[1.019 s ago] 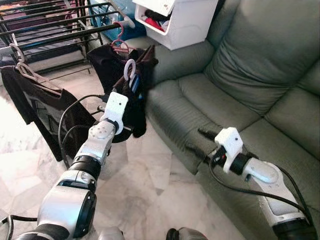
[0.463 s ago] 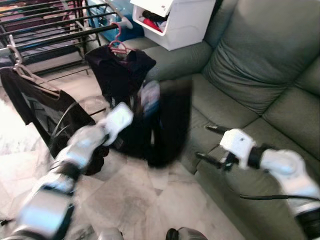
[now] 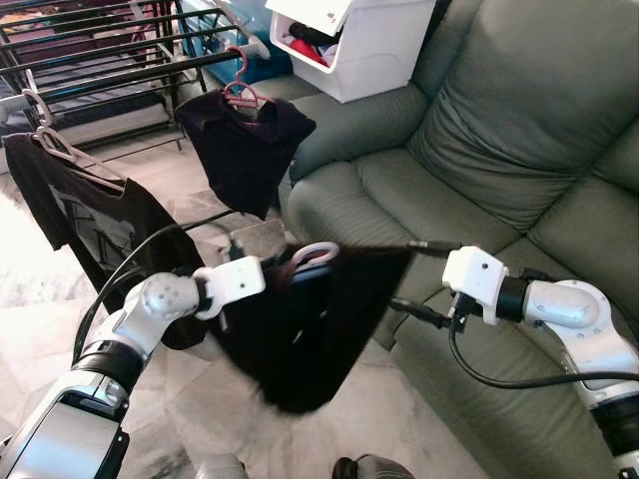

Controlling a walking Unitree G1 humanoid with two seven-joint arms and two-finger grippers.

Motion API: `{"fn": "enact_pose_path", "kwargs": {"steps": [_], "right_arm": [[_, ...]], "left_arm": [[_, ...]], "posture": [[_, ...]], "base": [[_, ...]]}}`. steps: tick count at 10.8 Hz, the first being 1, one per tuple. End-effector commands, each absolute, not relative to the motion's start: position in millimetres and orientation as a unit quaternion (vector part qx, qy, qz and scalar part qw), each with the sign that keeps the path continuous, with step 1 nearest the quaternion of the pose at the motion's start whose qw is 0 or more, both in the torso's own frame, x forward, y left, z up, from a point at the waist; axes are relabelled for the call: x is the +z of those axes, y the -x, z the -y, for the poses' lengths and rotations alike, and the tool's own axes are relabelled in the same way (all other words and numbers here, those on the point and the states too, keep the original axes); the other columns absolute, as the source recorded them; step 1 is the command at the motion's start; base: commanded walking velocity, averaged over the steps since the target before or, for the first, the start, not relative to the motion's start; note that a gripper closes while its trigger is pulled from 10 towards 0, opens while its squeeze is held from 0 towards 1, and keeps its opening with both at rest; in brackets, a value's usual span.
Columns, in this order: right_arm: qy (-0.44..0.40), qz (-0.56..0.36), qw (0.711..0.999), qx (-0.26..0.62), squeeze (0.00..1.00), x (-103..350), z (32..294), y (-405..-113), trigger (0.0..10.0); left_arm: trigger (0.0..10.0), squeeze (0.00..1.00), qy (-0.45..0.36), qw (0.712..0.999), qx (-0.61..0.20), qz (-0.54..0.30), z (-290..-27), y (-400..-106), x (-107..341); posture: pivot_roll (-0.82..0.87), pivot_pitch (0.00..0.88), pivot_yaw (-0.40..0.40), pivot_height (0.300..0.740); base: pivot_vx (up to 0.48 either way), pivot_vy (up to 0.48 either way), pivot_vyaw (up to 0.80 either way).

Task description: Hang hanger

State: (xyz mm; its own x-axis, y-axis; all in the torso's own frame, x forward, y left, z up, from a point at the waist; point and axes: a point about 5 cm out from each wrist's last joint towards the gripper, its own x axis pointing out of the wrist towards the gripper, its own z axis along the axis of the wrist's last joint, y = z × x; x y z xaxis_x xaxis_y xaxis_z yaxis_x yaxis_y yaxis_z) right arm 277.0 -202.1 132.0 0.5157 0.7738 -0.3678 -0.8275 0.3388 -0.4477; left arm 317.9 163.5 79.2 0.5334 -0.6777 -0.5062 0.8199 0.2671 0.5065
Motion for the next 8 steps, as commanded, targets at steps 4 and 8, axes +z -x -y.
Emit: {"fn": "enact_pose_path", "kwargs": {"steps": [4, 8], "right_arm": [[0.347, -0.035, 0.795, 0.496, 0.00, 147, 207, -305, 10.0], [0.366, -0.036, 0.776, 0.512, 0.00, 153, 202, -322, 10.0]], "left_arm": [[0.0, 0.00, -0.393, 0.764, -0.510, -0.035, -143, -317, 92], [0.0, 0.00, -0.388, 0.766, -0.513, -0.003, -130, -315, 95]], "posture": [[-0.12, 0.000, -0.024, 0.740], [-0.11, 0.000, -0.023, 0.740]], "base": [[0.000, 0.000, 0.00], [0.000, 0.000, 0.00]]}}
